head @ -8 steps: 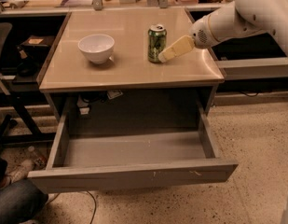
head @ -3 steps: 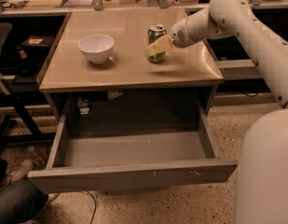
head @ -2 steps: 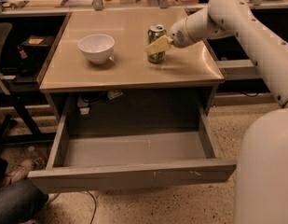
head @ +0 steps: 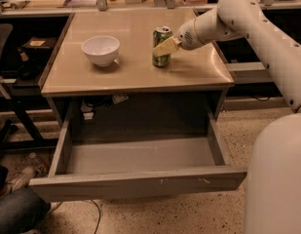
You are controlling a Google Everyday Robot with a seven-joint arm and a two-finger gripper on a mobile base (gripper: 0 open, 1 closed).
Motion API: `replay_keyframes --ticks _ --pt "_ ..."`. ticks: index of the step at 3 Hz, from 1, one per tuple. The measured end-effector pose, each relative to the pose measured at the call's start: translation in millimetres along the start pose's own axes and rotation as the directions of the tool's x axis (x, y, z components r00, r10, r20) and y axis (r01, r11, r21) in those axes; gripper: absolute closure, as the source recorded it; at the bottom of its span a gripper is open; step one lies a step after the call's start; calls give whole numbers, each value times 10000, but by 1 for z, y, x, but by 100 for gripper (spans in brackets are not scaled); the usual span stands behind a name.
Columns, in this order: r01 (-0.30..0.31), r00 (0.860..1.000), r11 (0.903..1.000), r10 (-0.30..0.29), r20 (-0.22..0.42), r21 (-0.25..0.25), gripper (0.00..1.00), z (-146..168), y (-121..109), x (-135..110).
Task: Place green can into top drawer
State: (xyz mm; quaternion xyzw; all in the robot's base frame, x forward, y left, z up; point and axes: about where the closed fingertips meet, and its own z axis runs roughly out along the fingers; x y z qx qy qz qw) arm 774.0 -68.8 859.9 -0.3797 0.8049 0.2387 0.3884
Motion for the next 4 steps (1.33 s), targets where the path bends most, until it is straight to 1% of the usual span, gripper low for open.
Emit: replay_keyframes --ticks 1,2,3,4 --pt "0 10000 10000 0 0 0 100 0 0 0" --pt "187 9998 9998 -187 -55 113 100 -5 9 -5" --pt "310 9994 9973 -300 -162 670 100 -27 24 -4" --pt "88 9996 9925 -56 -261 1221 100 -51 50 11"
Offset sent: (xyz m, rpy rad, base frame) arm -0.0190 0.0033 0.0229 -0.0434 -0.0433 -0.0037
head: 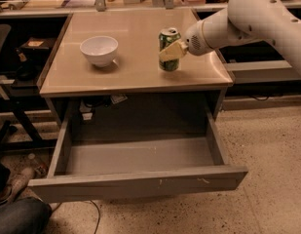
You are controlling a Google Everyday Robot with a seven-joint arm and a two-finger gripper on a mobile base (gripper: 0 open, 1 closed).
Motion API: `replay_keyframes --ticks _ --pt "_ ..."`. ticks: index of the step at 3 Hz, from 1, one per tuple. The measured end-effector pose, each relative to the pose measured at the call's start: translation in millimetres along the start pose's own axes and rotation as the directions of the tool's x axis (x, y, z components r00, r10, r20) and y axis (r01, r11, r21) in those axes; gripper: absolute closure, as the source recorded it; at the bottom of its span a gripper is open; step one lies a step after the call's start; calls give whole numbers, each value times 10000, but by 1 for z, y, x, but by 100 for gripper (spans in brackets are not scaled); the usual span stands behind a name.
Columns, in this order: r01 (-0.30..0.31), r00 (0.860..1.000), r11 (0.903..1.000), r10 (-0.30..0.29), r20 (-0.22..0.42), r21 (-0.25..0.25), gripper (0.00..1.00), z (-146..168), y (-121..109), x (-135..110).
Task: Place green can into top drawer
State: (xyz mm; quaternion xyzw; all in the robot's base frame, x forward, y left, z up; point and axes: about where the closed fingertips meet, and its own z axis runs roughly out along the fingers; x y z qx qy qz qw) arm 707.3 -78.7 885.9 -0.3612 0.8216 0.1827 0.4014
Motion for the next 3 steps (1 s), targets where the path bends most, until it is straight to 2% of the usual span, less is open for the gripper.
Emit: replay_keyframes --ticks 2,3 --pt "-871 9954 9928 901 -338 818 100 -58 65 50" --pt "-870 9954 9928 900 -336 819 100 -58 65 50"
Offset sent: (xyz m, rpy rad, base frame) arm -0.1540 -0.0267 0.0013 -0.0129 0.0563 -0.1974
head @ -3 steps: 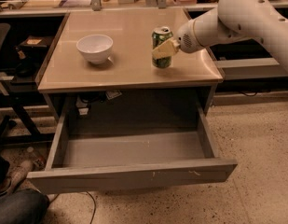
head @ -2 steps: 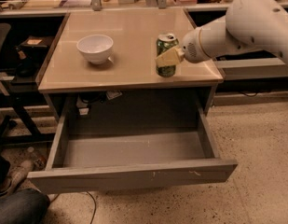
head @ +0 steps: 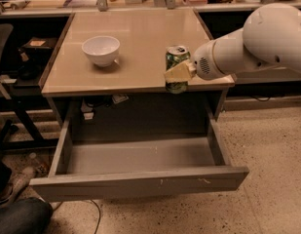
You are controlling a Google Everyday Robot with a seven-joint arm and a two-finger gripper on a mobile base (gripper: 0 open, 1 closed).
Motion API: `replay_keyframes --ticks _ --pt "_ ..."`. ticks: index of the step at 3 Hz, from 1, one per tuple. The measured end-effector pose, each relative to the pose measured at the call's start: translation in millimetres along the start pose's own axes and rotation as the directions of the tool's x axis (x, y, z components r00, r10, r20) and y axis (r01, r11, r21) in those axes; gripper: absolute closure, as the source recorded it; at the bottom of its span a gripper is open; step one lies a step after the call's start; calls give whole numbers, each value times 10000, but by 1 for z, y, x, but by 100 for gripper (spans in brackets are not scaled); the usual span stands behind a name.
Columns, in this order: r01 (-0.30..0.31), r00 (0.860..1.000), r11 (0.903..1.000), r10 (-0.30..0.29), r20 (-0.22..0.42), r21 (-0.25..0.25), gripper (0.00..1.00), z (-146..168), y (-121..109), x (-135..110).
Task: Place green can into top drawer
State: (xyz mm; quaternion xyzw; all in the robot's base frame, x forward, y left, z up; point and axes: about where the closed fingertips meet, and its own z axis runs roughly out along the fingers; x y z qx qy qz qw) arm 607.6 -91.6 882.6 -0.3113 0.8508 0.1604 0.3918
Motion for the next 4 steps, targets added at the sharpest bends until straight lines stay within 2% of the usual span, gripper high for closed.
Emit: replay_keyframes --ticks 1,2,3,4 --pt "-80 10000 9999 81 -47 111 100 -9 8 4" --pt "-540 9978 9983 548 -381 209 100 -12 28 34" --pt "-1159 9908 9932 1161 -698 78 100 8 44 77" --pt "-1585 9844 9871 1561 -806 -239 100 33 55 106"
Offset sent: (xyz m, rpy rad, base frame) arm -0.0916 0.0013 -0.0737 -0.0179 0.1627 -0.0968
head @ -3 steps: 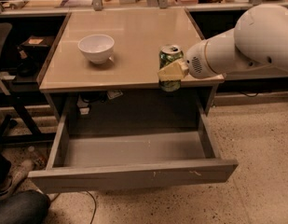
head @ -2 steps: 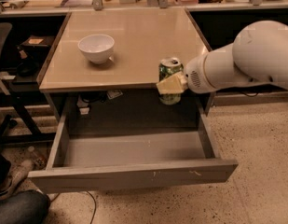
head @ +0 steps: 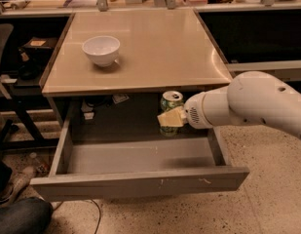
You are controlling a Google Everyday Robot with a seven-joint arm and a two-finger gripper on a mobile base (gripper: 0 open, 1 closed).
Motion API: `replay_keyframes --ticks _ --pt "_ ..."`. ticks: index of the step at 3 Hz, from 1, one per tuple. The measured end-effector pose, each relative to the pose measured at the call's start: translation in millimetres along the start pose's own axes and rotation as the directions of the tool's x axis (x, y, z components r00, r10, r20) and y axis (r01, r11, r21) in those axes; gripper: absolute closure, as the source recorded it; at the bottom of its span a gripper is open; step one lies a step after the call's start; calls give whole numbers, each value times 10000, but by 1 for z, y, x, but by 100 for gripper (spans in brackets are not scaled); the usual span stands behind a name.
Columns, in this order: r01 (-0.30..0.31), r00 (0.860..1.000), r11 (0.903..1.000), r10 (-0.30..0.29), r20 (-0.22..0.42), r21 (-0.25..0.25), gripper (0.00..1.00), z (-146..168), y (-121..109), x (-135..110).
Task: Place green can into top drawer
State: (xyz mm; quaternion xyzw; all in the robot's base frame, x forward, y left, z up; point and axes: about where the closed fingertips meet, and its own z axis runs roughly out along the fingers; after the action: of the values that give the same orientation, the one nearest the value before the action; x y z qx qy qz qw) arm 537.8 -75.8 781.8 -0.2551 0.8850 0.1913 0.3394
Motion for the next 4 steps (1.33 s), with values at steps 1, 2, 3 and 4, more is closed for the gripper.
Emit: replay_keyframes --ticks 1,2,3,4 --pt "-1 10000 10000 1 1 0 100 0 0 0" --pt "-365 9989 9991 358 302 228 100 15 -1 8" --pt "-959 9938 9934 920 625 628 100 47 -3 32" --pt "-1304 9863 9860 1183 1151 1035 100 65 -15 38"
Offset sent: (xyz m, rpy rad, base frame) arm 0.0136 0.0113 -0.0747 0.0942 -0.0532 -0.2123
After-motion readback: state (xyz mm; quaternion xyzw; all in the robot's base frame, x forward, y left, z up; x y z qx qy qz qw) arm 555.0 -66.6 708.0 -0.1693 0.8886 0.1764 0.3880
